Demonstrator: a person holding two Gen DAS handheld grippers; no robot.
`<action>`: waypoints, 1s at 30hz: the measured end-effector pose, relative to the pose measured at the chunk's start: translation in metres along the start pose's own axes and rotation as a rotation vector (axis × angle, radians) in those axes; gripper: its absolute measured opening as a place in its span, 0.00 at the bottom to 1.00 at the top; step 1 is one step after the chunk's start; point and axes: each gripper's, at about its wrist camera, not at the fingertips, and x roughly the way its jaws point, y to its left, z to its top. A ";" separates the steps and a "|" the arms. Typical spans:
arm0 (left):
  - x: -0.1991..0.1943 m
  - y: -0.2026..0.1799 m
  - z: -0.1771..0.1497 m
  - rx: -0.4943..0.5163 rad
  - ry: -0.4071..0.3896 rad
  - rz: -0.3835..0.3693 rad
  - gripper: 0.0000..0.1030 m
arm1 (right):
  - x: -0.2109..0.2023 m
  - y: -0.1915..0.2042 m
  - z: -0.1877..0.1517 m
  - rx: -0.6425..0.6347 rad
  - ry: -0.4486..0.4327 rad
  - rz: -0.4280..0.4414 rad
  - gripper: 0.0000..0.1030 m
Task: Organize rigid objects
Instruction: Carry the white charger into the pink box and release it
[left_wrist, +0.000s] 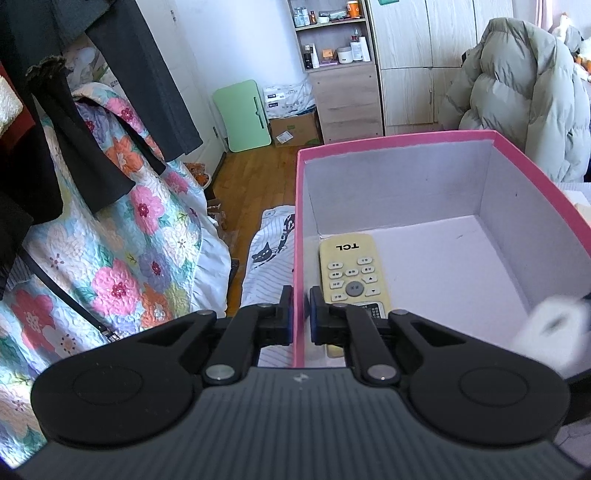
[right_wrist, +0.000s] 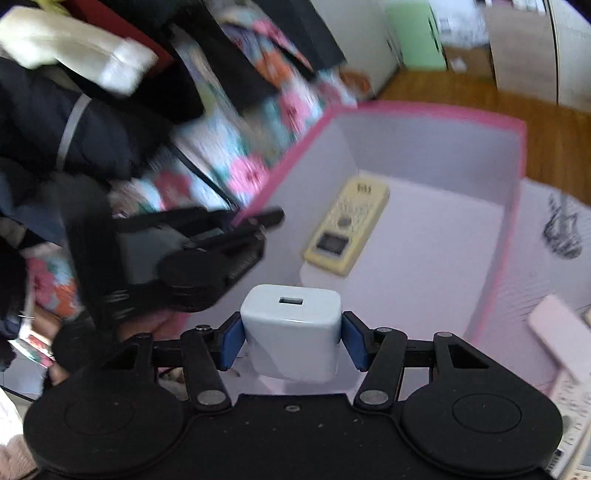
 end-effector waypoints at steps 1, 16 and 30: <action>0.000 0.001 0.000 -0.004 0.000 -0.002 0.07 | 0.011 0.004 0.000 -0.030 0.013 -0.019 0.60; 0.000 0.008 0.000 -0.059 -0.001 -0.036 0.06 | 0.058 -0.024 0.008 0.176 0.116 0.023 0.61; 0.000 -0.005 0.002 0.038 0.001 0.019 0.08 | -0.065 0.013 -0.049 -0.239 -0.305 -0.214 0.64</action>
